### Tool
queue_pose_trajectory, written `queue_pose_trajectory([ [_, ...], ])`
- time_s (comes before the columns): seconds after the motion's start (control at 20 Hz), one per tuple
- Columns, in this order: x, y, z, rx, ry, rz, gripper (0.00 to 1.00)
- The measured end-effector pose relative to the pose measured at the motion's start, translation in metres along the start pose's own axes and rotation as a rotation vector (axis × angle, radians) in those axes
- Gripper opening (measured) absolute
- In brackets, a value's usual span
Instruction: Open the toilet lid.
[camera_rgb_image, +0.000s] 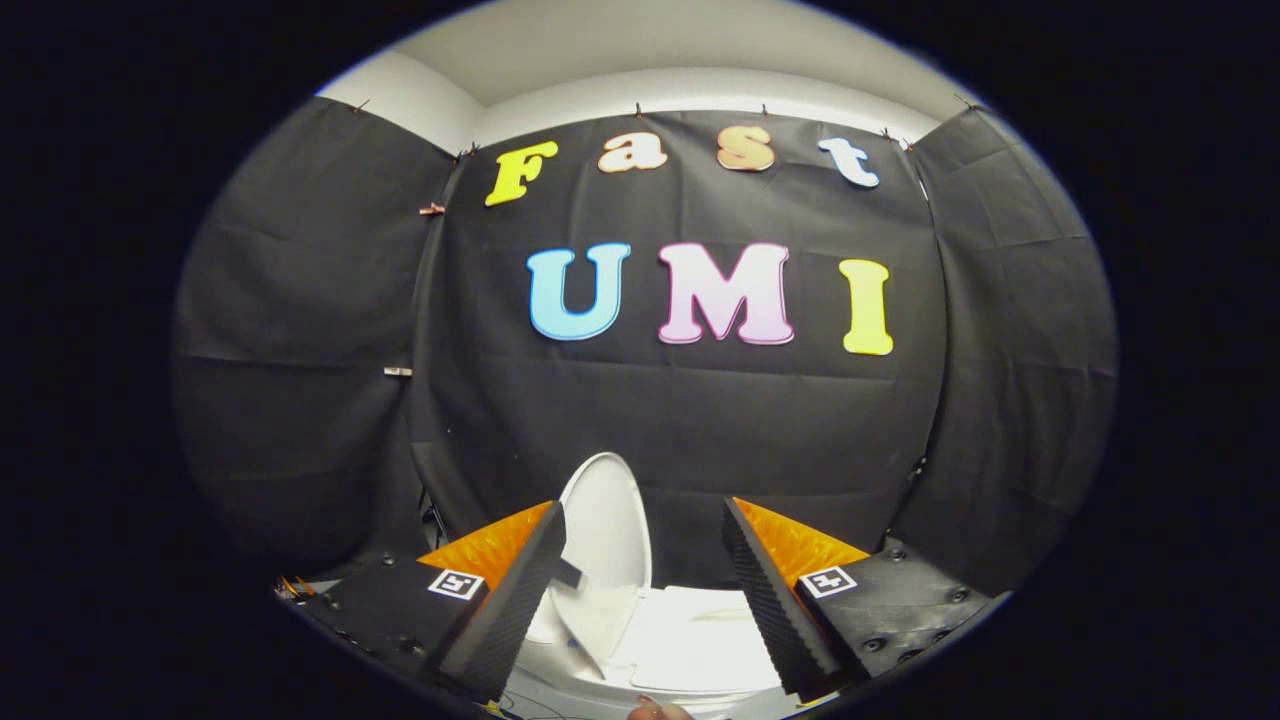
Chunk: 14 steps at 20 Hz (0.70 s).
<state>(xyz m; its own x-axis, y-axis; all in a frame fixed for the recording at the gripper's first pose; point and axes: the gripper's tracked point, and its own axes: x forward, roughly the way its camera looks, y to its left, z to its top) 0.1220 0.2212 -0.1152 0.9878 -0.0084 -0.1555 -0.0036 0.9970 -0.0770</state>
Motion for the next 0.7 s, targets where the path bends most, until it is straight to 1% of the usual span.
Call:
queue_pose_trajectory([
  [0.1, -0.021, -0.029, 0.018, -0.020, -0.021, -0.009, 0.98],
  [0.35, -0.083, -0.083, 0.053, -0.051, -0.080, 0.006, 0.98],
  [0.55, -0.127, -0.115, 0.070, -0.093, -0.113, -0.001, 0.98],
  [0.7, -0.157, -0.133, 0.083, -0.080, -0.144, 0.000, 0.98],
])
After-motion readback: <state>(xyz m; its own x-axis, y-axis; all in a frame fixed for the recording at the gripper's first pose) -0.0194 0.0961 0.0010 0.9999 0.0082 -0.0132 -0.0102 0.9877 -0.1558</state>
